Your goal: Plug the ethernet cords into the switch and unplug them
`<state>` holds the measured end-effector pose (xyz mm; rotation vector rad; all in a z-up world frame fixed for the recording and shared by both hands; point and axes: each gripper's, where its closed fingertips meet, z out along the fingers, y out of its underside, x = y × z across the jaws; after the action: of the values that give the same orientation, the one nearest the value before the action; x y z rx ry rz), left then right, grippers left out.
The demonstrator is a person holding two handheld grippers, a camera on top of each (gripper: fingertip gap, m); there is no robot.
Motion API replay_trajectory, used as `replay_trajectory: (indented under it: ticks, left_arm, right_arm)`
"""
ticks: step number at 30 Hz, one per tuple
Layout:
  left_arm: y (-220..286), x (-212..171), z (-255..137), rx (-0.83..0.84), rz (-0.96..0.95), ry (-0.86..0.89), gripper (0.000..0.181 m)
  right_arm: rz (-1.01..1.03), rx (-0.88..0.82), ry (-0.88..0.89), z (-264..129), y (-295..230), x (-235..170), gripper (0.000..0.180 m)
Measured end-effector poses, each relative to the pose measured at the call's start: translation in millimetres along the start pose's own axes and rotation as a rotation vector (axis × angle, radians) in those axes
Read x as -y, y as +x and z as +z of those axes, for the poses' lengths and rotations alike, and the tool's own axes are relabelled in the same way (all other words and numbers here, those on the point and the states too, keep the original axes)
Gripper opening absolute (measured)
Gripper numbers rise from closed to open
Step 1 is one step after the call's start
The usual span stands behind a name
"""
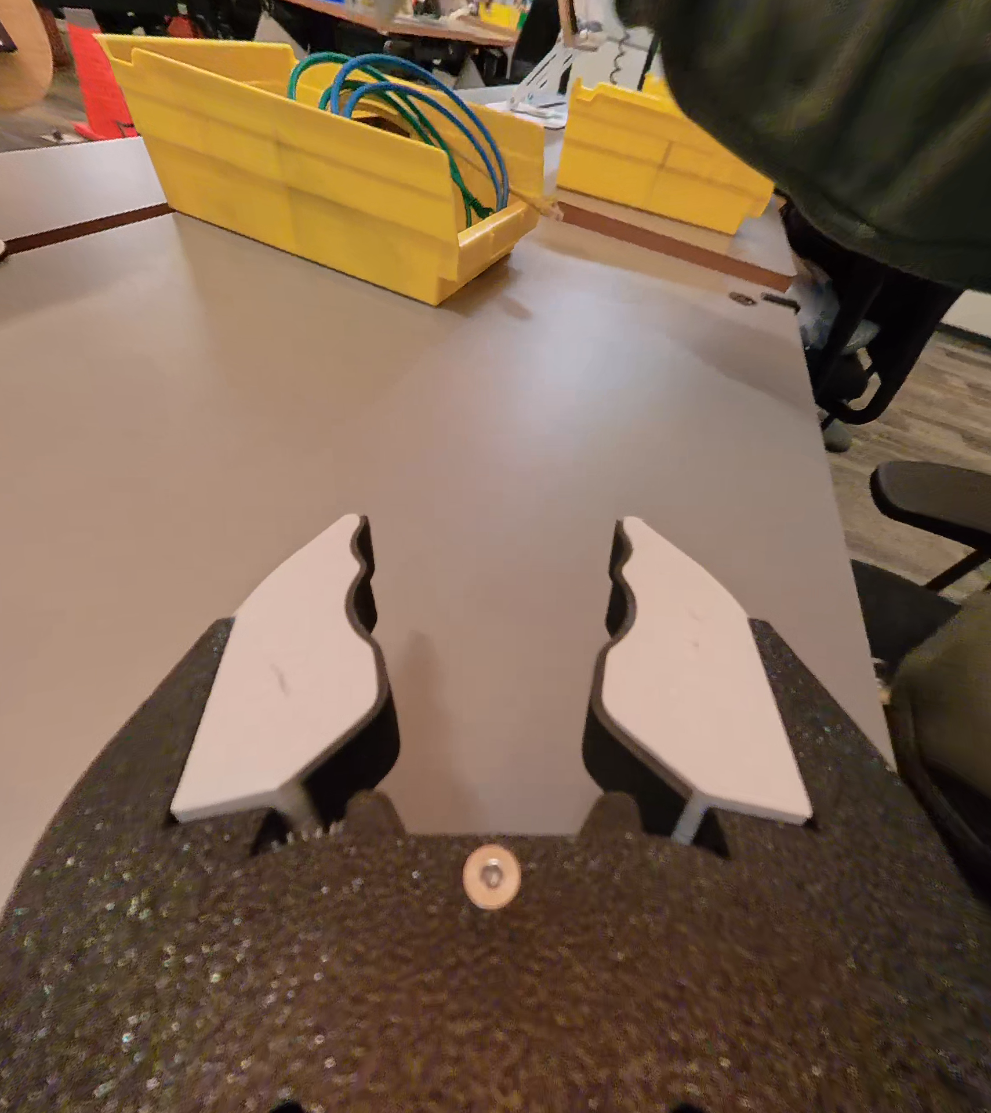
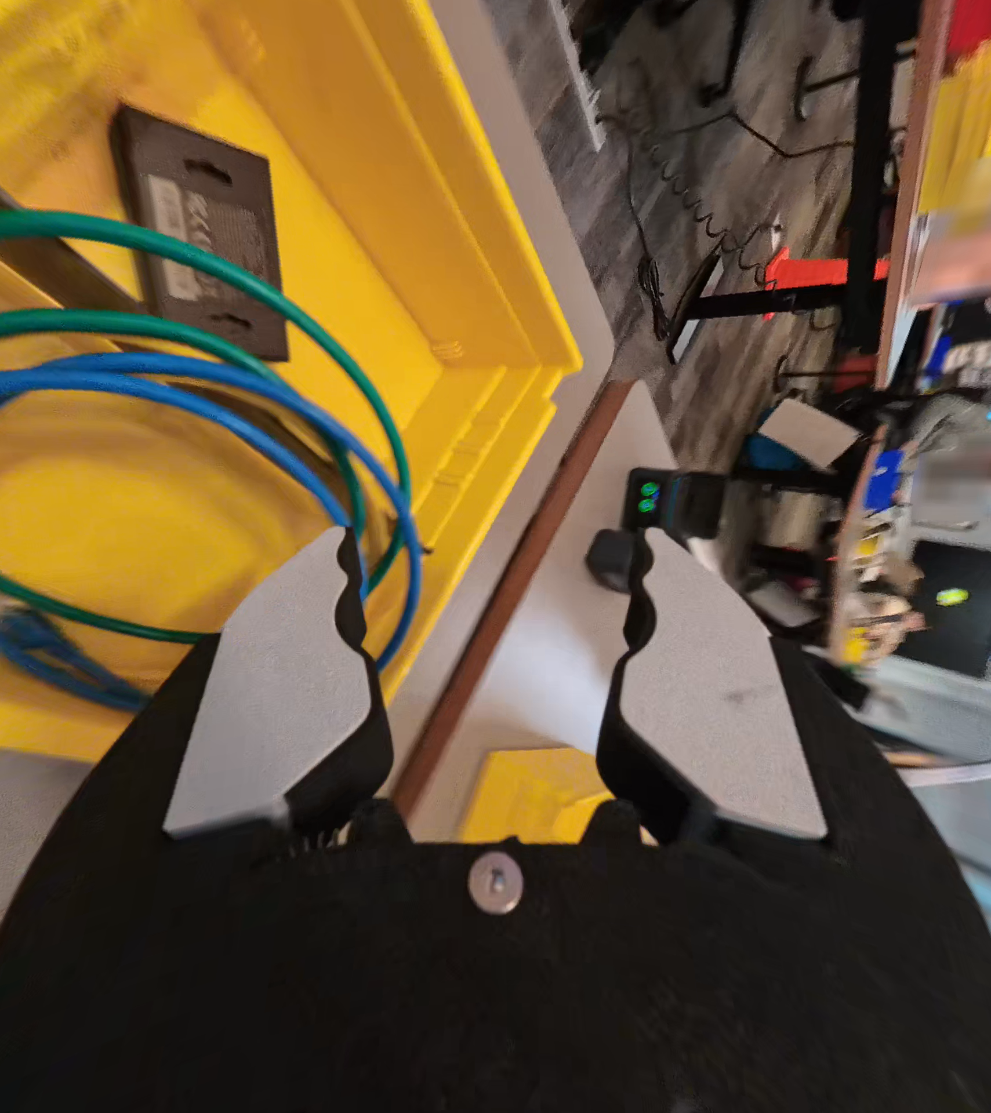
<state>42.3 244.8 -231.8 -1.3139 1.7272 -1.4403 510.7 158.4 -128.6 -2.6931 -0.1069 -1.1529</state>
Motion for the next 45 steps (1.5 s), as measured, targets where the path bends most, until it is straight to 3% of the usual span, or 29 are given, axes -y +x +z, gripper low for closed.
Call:
replay_trajectory:
  ticks: [5,8,14,19,24,29,37,40,45]
  left_arm:
    - [-10,0,11,0.127,0.035,-0.028,0.079]
    - [-15,3,24,0.205,0.048,-0.044,0.083]
    - [-25,38,69,0.328,-0.003,-0.085,0.087]
    - [-20,87,129,0.249,-0.131,-0.168,0.093]
    - [-38,138,185,0.283,-0.137,-0.252,0.097]
    - [-67,167,243,0.326,-0.236,-0.351,0.088]
    - [-87,121,318,0.399,-0.411,-0.606,0.08]
    - [-106,96,323,0.53,-0.349,-0.691,0.062]
    - [-117,76,332,0.545,-0.349,-0.675,0.037]
  right_arm:
    - [0.52,-0.001,0.196,-51,-45,-74,0.084]
    - [0.652,0.014,0.243,-65,-86,-113,0.092]
    - [0.745,-0.058,0.221,-81,-136,-164,0.1]
    - [0.754,-0.104,0.239,-82,-145,-169,0.1]
    - [0.735,-0.149,0.225,-84,-136,-173,0.1]
    - [0.697,-0.186,0.174,-82,-134,-184,0.101]
    - [0.721,-0.135,0.209,-74,-140,-177,0.101]
    - [0.718,-0.093,0.221,-67,-146,-173,0.101]
    - [0.731,-0.051,0.248,-60,-150,-168,0.101]
